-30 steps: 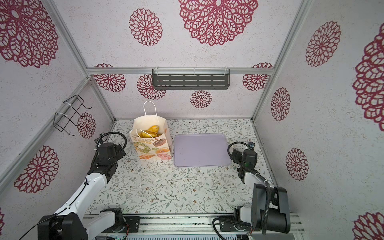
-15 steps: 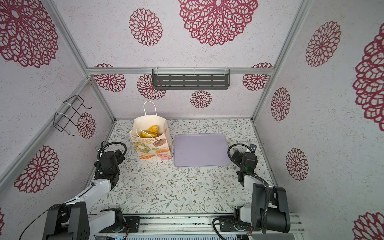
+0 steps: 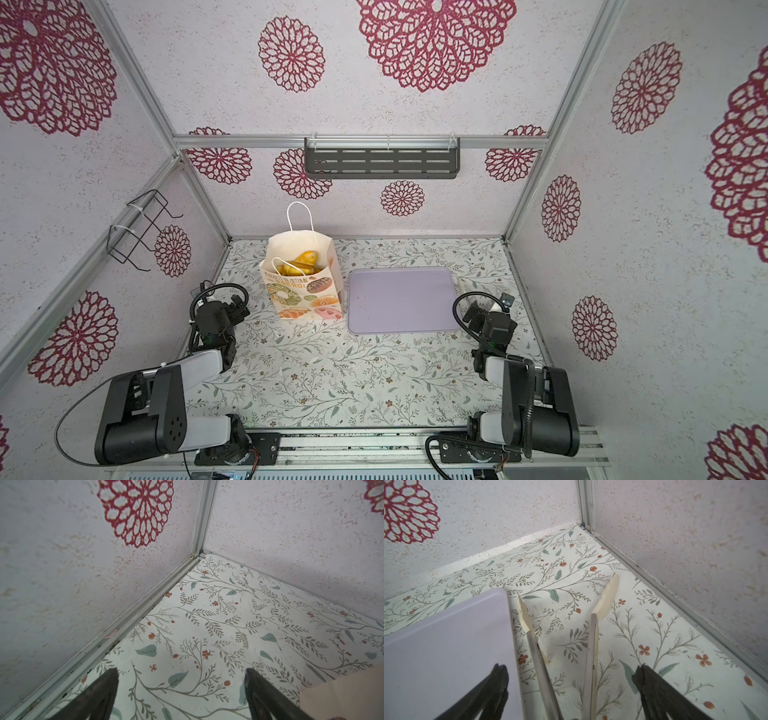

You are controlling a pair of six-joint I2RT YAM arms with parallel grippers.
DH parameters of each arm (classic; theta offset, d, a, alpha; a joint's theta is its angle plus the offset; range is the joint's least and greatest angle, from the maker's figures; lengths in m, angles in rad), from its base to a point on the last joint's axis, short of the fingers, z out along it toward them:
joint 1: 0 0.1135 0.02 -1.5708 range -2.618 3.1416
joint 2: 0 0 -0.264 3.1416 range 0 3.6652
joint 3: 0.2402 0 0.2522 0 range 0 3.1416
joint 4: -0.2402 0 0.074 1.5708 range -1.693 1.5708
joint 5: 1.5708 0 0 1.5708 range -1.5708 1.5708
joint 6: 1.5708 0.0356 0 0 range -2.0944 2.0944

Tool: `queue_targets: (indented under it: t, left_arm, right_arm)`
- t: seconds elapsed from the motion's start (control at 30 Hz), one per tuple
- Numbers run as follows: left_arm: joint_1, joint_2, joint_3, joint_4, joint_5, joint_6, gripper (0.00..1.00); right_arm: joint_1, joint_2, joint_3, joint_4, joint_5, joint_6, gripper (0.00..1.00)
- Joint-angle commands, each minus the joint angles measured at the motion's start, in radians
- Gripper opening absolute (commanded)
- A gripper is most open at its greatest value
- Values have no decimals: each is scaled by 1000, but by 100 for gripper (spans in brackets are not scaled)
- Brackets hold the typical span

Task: Place the fake bread into the paper bag

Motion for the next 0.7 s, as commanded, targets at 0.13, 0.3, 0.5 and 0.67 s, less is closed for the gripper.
queue_targets:
  t: [0.13, 0.3, 0.5, 0.67]
  left_arm:
    - [26, 87, 75, 71, 177, 46, 97]
    - [26, 91, 60, 102, 213, 59, 97]
    - [24, 94, 10, 200, 255, 74, 97]
    - [19, 118, 14, 221, 307, 102, 97]
  right_arm:
    - [0, 27, 17, 96, 35, -50, 99]
    - [9, 30, -40, 218, 68, -63, 99]
    - [24, 33, -61, 265, 69, -80, 99]
    - [57, 96, -180, 570, -38, -162, 99]
